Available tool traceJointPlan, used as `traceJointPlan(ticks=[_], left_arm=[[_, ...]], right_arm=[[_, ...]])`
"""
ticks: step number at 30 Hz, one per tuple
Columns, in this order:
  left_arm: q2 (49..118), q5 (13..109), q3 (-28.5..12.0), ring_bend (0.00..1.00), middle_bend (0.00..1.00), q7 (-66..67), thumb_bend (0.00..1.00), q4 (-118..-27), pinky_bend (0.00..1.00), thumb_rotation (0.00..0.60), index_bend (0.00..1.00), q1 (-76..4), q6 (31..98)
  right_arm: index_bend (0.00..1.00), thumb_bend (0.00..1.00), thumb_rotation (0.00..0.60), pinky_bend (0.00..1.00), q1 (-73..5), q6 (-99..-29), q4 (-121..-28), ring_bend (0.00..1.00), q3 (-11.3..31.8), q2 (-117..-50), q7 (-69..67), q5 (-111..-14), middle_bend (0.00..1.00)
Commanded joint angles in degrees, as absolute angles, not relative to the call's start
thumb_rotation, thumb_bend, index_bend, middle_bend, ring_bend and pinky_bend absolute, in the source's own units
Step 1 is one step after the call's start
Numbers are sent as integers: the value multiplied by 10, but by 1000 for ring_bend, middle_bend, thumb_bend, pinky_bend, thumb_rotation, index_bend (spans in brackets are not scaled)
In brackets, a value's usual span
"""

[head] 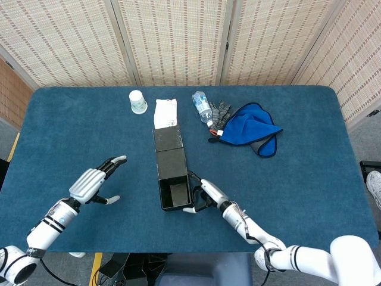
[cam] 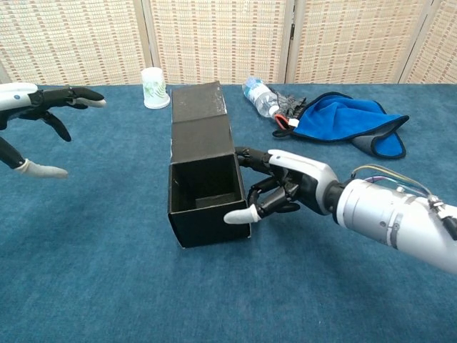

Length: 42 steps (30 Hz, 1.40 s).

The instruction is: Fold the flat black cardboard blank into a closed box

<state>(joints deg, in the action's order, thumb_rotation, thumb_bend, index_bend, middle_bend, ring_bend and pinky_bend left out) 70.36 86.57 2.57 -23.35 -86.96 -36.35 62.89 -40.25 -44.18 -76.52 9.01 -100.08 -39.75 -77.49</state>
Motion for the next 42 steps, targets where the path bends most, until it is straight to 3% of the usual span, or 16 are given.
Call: traceJointPlan(ticks=[1, 8, 16, 21, 23, 26, 30, 37, 42], left_arm=[[709, 861, 26, 6, 0, -253, 202, -872, 281, 600, 0, -356, 621], [721, 856, 28, 1, 0, -281, 170, -877, 276, 600, 0, -347, 604], [723, 855, 19, 0, 0, -285, 170, -874, 258, 600, 0, -338, 607], [725, 856, 20, 1, 0, -295, 148, -871, 258, 600, 0, -332, 603], [729, 857, 20, 21, 0, -299, 128, -868, 259, 600, 0, -331, 599], [744, 861, 19, 167, 0, -309, 119, -859, 273, 600, 0, -330, 597], [766, 871, 19, 298, 0, -329, 112, -843, 440, 600, 0, -336, 585], [811, 880, 19, 416, 0, -347, 95, -803, 786, 600, 0, -349, 564], [841, 882, 15, 444, 0, -349, 90, -775, 840, 600, 0, -358, 552]], right_arm=[[0, 82, 600, 1000, -397, -431, -788, 599, 84, -980, -384, -763, 10], [0, 62, 600, 1000, -386, -423, -823, 568, 84, -963, -364, -732, 0], [0, 61, 600, 1000, -390, -431, -801, 543, 103, -1016, -335, -700, 0], [0, 52, 600, 985, -382, -435, -822, 517, 102, -1003, -322, -696, 0], [0, 38, 600, 973, -375, -438, -838, 501, 100, -986, -314, -693, 0], [0, 14, 600, 970, -362, -444, -875, 495, 97, -950, -294, -679, 0], [0, 0, 600, 970, -352, -450, -925, 495, 96, -904, -267, -663, 0], [0, 0, 600, 970, -342, -455, -1023, 495, 107, -817, -230, -625, 0], [0, 0, 600, 970, -330, -471, -1090, 495, 127, -761, -233, -615, 0]])
